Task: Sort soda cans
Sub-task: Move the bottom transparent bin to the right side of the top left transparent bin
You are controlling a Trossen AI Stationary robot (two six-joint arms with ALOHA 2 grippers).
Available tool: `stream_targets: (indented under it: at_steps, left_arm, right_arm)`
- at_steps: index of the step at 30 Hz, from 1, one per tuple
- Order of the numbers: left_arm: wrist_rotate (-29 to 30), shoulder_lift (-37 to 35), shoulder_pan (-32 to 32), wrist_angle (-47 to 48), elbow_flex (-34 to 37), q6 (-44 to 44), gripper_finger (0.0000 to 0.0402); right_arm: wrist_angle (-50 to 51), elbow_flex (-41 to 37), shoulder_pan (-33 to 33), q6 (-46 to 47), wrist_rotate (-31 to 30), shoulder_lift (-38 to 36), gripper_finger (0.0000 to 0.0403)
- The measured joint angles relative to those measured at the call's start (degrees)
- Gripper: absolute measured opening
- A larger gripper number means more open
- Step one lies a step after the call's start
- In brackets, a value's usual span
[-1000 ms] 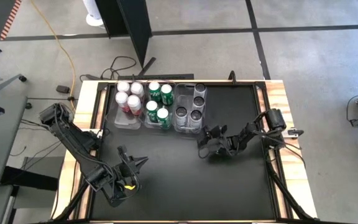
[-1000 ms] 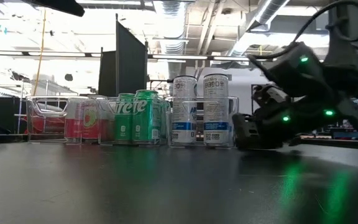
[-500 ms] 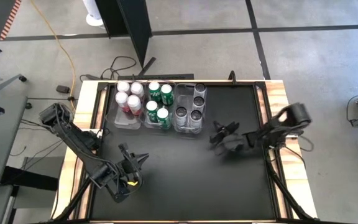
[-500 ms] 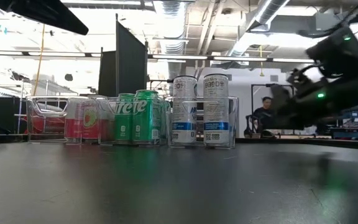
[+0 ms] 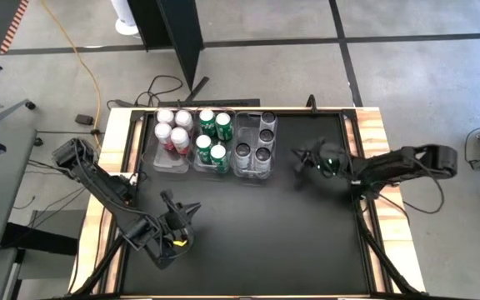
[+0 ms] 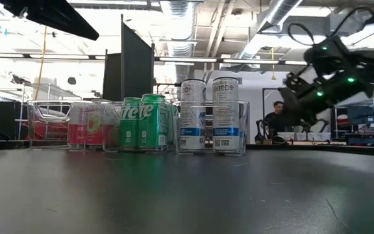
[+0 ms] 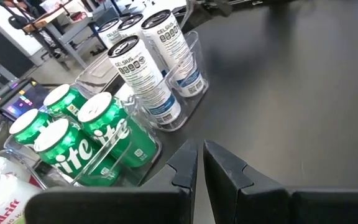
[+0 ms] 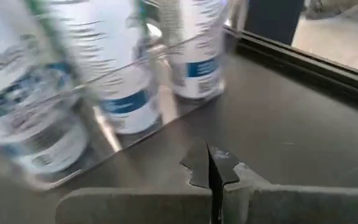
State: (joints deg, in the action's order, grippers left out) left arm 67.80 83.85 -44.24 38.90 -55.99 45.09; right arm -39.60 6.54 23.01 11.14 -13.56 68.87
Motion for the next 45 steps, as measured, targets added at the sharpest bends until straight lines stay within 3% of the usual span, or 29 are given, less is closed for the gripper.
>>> stream_targets:
  at_steps: [7,25,45]
  left_arm:
    - [0.0,0.0,1.2,-0.5,0.0,-1.1,0.0022]
    - [0.0,-4.2,-0.4,-3.7,0.0,-5.3,0.0022]
    - [0.0,-4.2,-0.5,-3.8,0.0,-5.5,0.0022]
  right_arm:
    - [2.7,8.3,5.8,-2.4,8.3,6.7,0.0]
    - [1.8,22.4,8.0,-2.1,12.2,29.3,0.0]
    - [4.4,27.3,10.7,-0.6,14.3,31.0,0.0]
